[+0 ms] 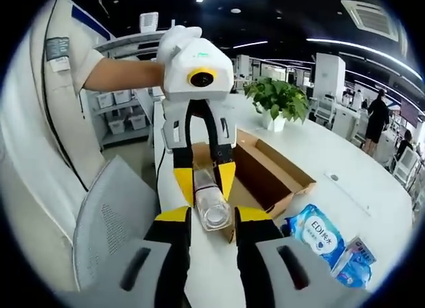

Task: Operate the shoe box by opening the lid, removing the specified soft item, and placing it in the target area until the item is outside and the box remains undamaged.

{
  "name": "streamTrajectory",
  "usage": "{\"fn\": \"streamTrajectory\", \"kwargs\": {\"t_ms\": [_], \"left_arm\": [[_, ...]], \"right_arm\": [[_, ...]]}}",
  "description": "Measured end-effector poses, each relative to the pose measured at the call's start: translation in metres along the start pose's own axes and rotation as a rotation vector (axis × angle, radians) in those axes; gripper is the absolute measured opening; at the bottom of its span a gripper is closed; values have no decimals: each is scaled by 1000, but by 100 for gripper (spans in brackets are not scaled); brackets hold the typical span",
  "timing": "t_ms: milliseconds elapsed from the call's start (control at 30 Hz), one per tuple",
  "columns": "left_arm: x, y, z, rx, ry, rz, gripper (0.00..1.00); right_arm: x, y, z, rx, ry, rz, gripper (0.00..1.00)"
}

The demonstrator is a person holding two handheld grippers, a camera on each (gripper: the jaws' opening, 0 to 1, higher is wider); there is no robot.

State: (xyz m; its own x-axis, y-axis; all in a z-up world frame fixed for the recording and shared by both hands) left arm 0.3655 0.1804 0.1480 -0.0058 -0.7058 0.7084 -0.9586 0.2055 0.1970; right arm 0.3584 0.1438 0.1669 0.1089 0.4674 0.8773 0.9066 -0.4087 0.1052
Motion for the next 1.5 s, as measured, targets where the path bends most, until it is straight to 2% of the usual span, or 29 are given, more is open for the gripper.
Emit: {"fn": "streamTrajectory", "kwargs": {"t_ms": [333, 467, 667, 767, 833, 1000, 1167, 1500], "left_arm": [[4, 4, 5, -31, 42, 53, 18], [3, 7, 8, -46, 34, 70, 18], [2, 8, 11, -51, 54, 70, 18], [2, 6, 10, -41, 57, 60, 19], [1, 5, 10, -35, 62, 22, 19], [2, 0, 5, -8, 75, 15, 21], [-2, -7, -1, 32, 78, 10, 28], [-7, -13, -17, 94, 105, -9, 37]], "right_arm": [[3, -3, -2, 12, 24, -43, 17], [1, -7, -2, 30, 12, -66, 16], [1, -7, -2, 42, -18, -109, 15], [2, -7, -1, 44, -25, -117, 15], [4, -6, -1, 48, -28, -120, 15], [7, 0, 1, 48, -32, -125, 14], [9, 0, 5, 64, -42, -136, 14], [16, 11, 12, 76, -48, -167, 15]]}}
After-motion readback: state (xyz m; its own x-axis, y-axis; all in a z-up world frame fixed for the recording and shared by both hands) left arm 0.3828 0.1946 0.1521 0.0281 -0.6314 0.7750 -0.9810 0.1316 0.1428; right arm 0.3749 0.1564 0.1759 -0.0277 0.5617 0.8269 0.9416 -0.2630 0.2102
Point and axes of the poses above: the point that each gripper's makers call its tool centre point, and the gripper's own axes: z roughly forward along the fingers, y roughly to its right, x roughly out of its top, the point moved 2 cm from there along -z, roughly backward along the fingers, and after that the axes turned 12 degrees about -x, right-handed, at the moved point
